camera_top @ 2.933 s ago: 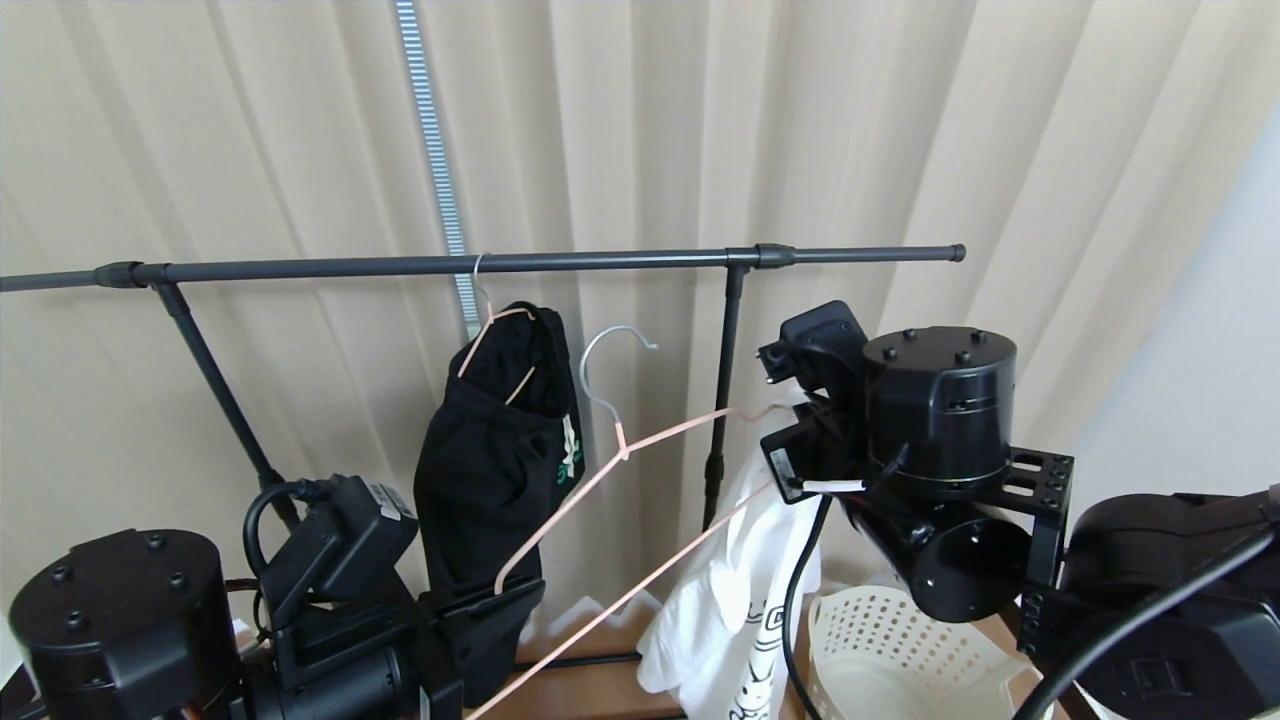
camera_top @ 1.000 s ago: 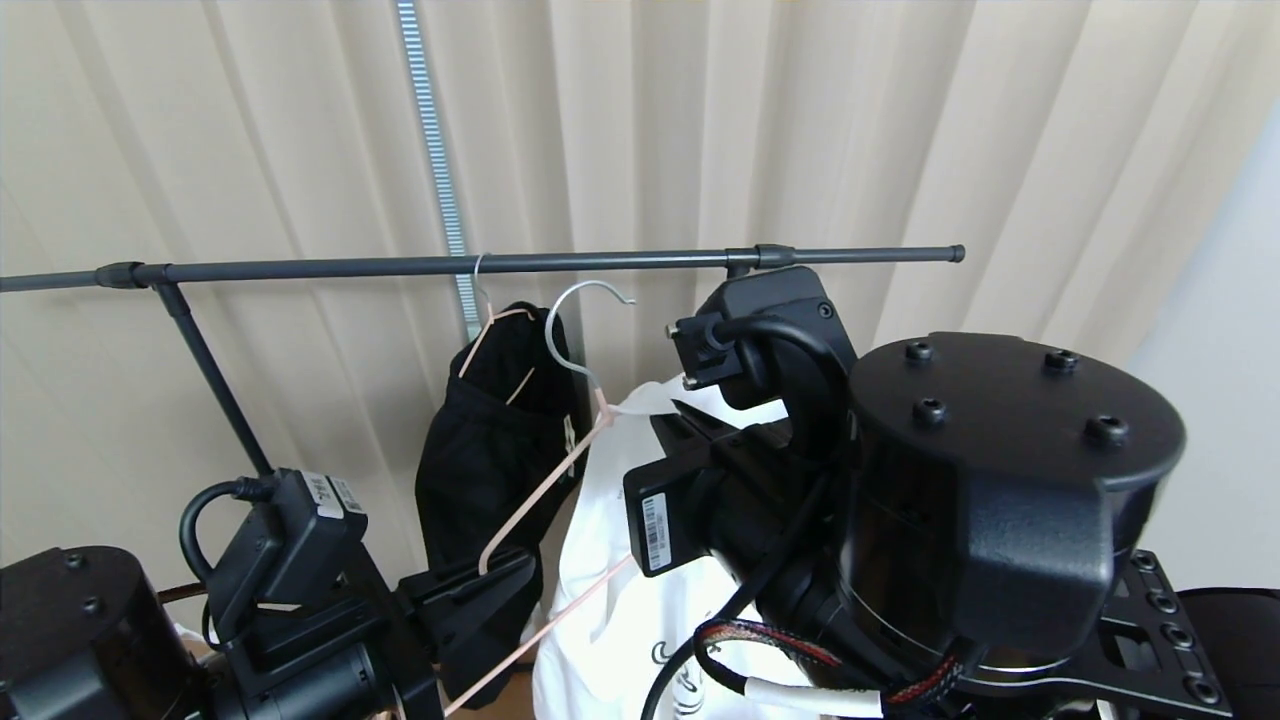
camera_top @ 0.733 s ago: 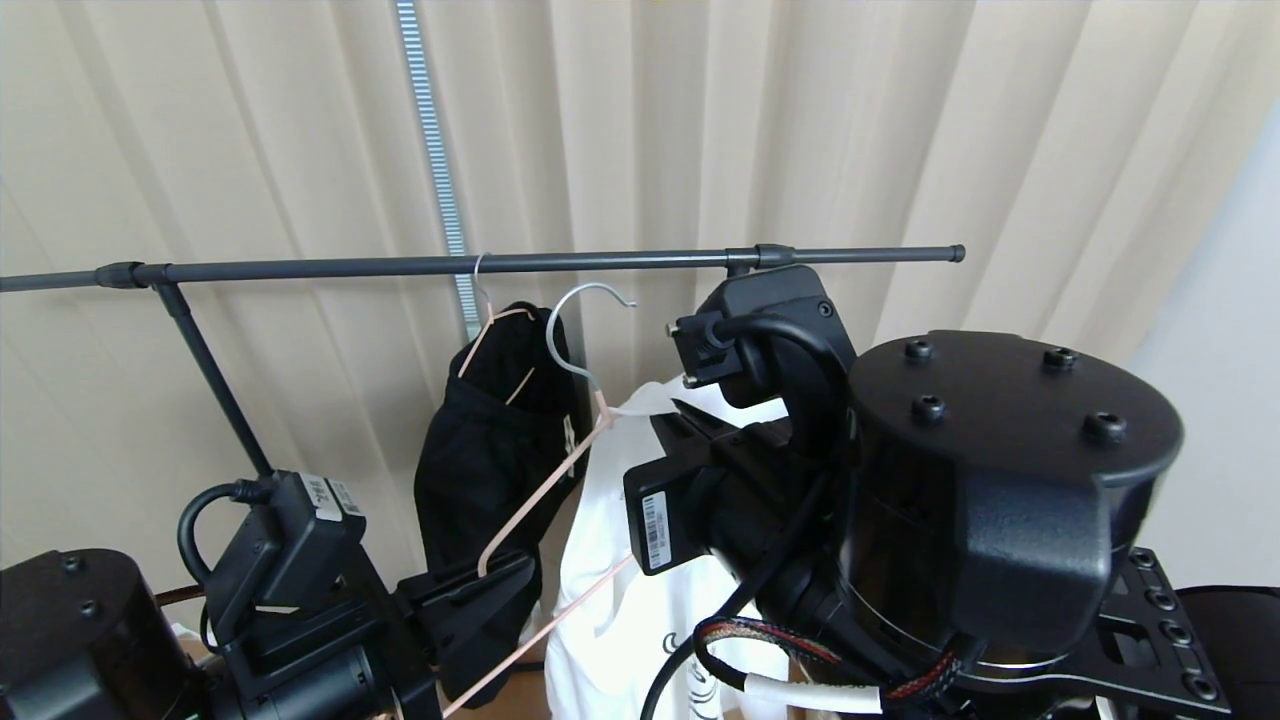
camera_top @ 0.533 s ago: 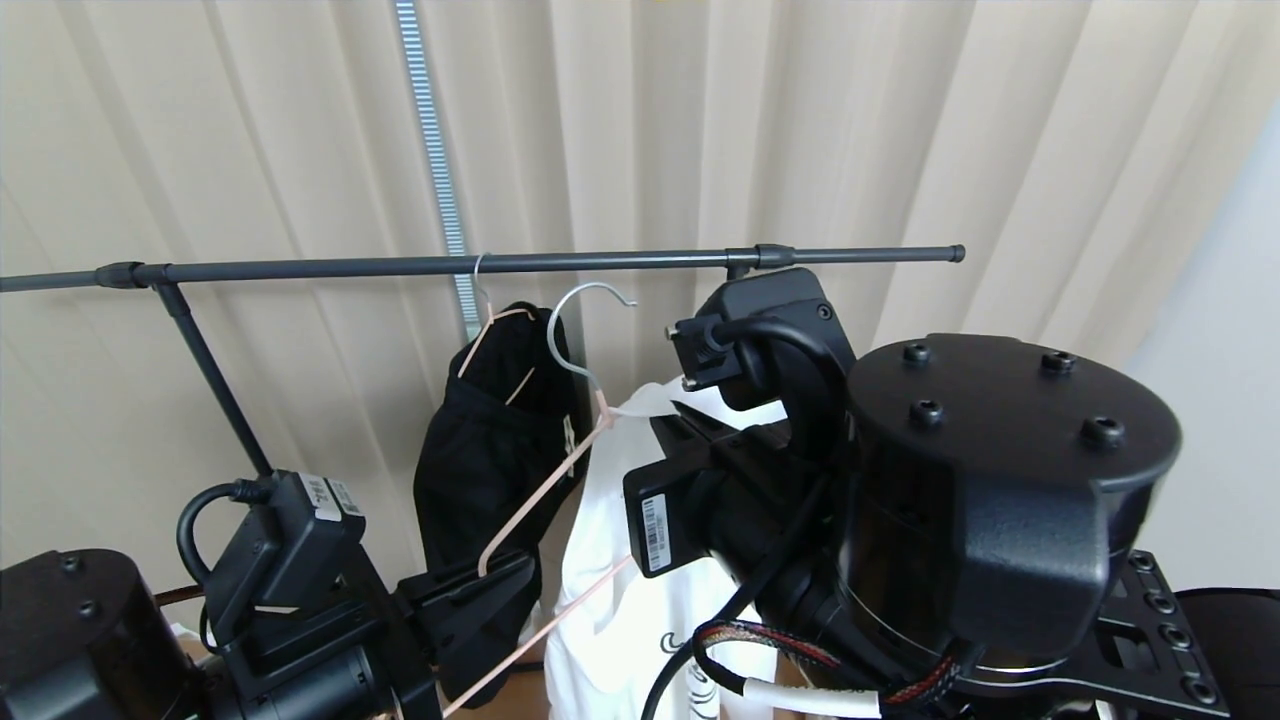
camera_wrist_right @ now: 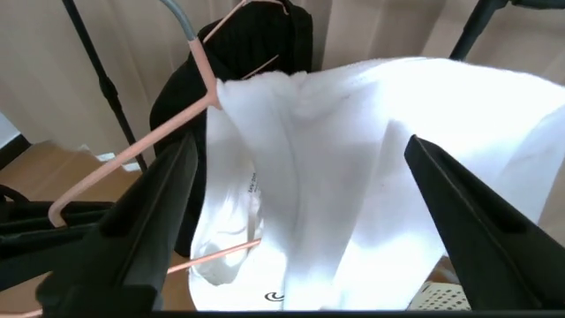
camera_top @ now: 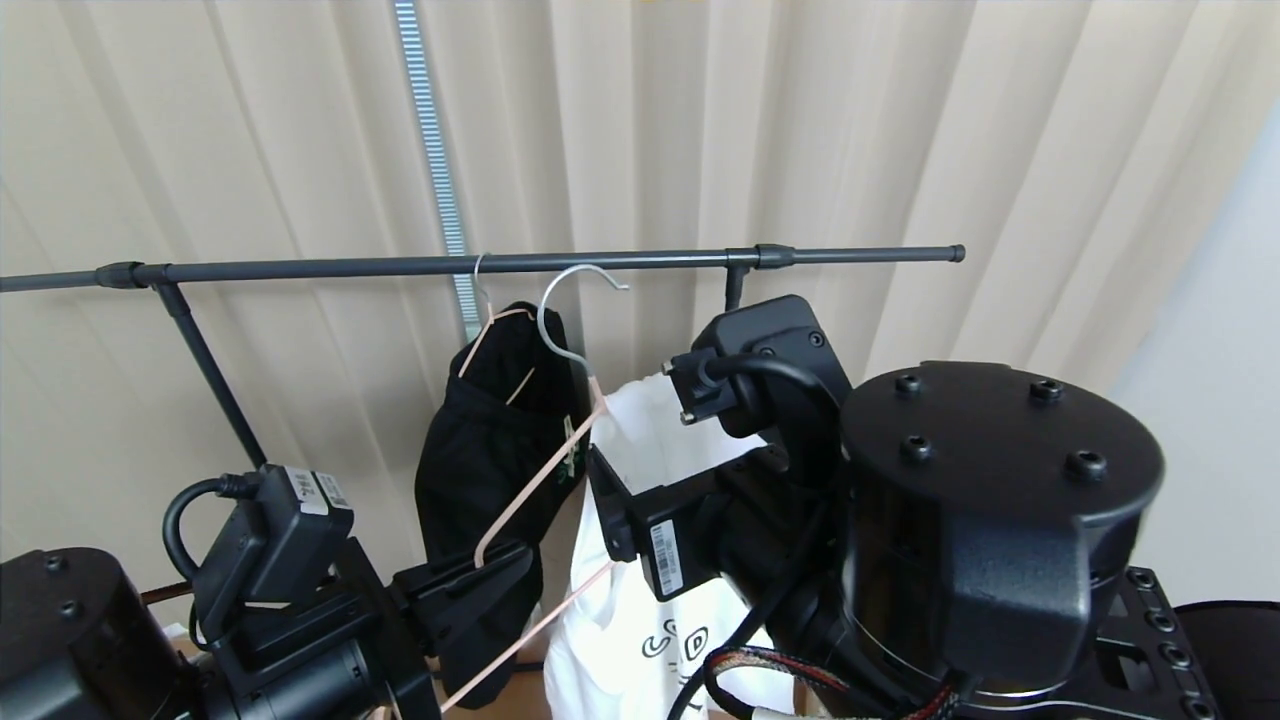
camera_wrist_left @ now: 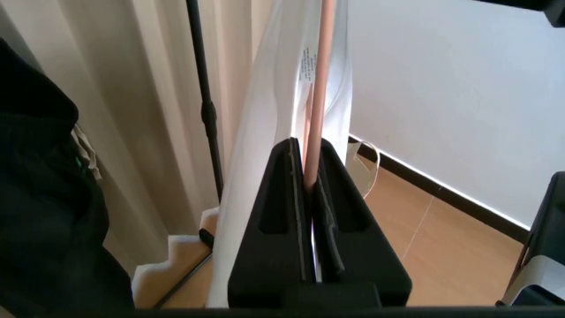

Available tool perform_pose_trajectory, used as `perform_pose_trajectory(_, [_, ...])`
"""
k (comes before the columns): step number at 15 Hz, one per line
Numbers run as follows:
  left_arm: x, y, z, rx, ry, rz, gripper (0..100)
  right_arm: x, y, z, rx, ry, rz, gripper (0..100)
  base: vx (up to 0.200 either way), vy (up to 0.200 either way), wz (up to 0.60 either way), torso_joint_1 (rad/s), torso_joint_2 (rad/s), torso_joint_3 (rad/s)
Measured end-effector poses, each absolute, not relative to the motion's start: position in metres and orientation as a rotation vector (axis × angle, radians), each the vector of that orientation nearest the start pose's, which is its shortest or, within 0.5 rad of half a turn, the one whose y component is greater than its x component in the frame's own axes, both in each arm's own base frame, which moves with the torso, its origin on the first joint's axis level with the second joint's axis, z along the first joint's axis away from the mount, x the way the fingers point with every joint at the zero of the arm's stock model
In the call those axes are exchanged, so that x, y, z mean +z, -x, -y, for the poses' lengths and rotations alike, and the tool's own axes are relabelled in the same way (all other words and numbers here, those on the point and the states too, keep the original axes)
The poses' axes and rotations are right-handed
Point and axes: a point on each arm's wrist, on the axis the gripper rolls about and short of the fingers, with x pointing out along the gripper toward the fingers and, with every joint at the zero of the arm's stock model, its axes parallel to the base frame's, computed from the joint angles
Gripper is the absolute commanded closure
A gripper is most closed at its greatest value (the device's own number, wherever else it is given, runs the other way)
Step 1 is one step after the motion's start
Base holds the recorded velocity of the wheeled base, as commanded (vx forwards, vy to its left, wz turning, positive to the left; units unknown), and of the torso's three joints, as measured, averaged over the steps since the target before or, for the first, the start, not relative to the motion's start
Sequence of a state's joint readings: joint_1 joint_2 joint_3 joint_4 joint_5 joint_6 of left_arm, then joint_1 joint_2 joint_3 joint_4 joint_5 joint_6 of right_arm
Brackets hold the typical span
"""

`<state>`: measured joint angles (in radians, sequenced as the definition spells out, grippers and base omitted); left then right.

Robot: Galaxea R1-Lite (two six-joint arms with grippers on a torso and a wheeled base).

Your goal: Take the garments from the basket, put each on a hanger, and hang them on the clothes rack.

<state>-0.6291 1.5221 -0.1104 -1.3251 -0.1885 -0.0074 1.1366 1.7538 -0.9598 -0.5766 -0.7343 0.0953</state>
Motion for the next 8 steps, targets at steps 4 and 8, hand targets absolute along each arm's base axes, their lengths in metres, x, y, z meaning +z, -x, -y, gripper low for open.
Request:
perform_pose_trajectory(4, [0.129,-0.149,0.112,-0.825,-0.013,-0.083,100,0.203,-0.141,-0.272,0.512,0.14,-0.207,0,0.0,0.0,0.0,0.0,0.0,0.0])
perform_pose_trajectory(8, [0.127,-0.156,0.099,-0.869,-0.017,-0.088,100,0.216,-0.138,-0.231,0.697,0.253,-0.239,0,0.0,0.0,0.0,0.0,0.0,0.0])
